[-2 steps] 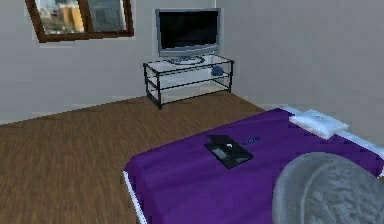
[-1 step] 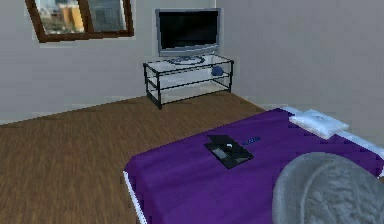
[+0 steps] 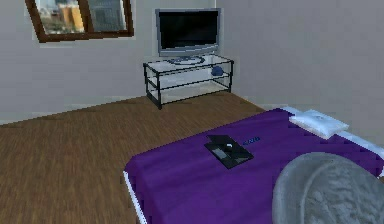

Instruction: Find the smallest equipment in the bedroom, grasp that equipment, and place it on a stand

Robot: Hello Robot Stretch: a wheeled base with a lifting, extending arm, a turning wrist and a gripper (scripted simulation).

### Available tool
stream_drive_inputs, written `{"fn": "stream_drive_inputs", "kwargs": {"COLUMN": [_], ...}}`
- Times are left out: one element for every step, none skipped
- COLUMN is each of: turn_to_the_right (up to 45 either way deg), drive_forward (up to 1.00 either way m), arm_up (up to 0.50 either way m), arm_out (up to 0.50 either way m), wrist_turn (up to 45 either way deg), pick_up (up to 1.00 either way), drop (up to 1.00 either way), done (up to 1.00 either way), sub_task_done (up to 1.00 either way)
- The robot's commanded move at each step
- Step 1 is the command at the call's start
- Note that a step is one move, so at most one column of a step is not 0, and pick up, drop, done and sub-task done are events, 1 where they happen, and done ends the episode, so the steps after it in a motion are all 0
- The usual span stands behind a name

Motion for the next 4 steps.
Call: {"fn": "stream_drive_inputs", "kwargs": {"turn_to_the_right": [0.0, 0.0, 0.0, 0.0], "drive_forward": [0.00, 0.00, 0.00, 0.00], "arm_up": [-0.30, 0.00, 0.10, 0.50], "arm_out": [0.00, 0.00, 0.00, 0.00], "wrist_turn": [0.0, 0.0, 0.0, 0.0], "pick_up": [0.00, 1.00, 0.00, 0.00], "drop": [0.00, 0.00, 0.00, 0.00], "done": [0.00, 0.00, 0.00, 0.00], "sub_task_done": [0.00, 0.00, 0.00, 0.00]}}
